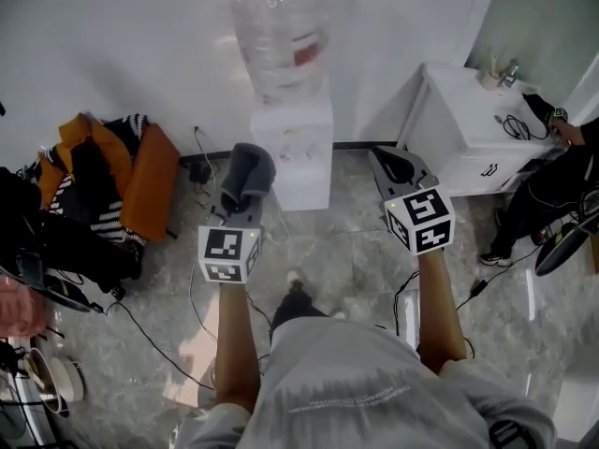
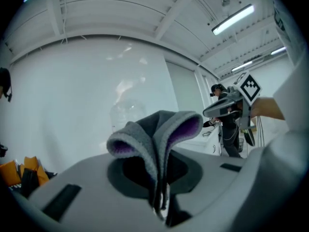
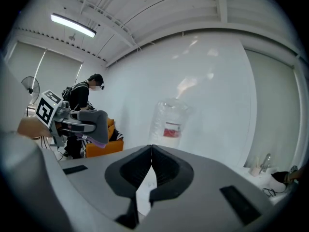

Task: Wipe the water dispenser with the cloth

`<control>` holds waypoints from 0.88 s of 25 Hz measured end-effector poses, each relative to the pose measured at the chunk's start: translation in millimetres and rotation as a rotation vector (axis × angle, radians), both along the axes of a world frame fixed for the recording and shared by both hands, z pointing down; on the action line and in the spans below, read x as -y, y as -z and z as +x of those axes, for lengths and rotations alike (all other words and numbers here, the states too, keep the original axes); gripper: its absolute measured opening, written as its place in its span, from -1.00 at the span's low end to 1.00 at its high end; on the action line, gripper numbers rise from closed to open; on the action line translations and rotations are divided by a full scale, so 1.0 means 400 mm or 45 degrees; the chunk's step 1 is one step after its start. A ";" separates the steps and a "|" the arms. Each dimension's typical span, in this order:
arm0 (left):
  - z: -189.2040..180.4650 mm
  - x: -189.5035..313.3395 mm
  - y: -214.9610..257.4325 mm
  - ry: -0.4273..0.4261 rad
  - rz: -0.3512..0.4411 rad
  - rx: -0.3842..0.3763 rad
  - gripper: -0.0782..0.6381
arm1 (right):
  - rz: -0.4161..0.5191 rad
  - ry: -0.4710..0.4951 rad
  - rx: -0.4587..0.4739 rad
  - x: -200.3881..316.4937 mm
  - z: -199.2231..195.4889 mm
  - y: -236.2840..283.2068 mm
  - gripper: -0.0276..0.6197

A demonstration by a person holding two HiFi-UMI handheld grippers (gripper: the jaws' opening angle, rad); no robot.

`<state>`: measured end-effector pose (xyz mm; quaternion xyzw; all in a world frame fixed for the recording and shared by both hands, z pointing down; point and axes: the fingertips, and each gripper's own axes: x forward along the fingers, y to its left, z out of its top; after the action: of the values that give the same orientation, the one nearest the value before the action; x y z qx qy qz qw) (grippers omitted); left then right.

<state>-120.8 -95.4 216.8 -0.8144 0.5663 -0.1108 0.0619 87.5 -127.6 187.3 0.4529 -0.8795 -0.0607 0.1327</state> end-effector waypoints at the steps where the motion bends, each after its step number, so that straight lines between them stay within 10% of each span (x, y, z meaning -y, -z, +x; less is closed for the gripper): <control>1: 0.012 -0.013 0.018 -0.011 0.018 0.008 -0.64 | 0.006 0.002 0.009 -0.010 0.001 0.010 -0.87; 22: 0.070 -0.071 0.084 -0.037 0.054 0.055 -0.64 | 0.079 0.059 -0.071 -0.066 -0.011 0.053 -0.87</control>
<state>-92.9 -66.8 183.2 -0.8185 0.5550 -0.1154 0.0928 83.1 -101.0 165.9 0.4343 -0.8835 -0.1037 0.1416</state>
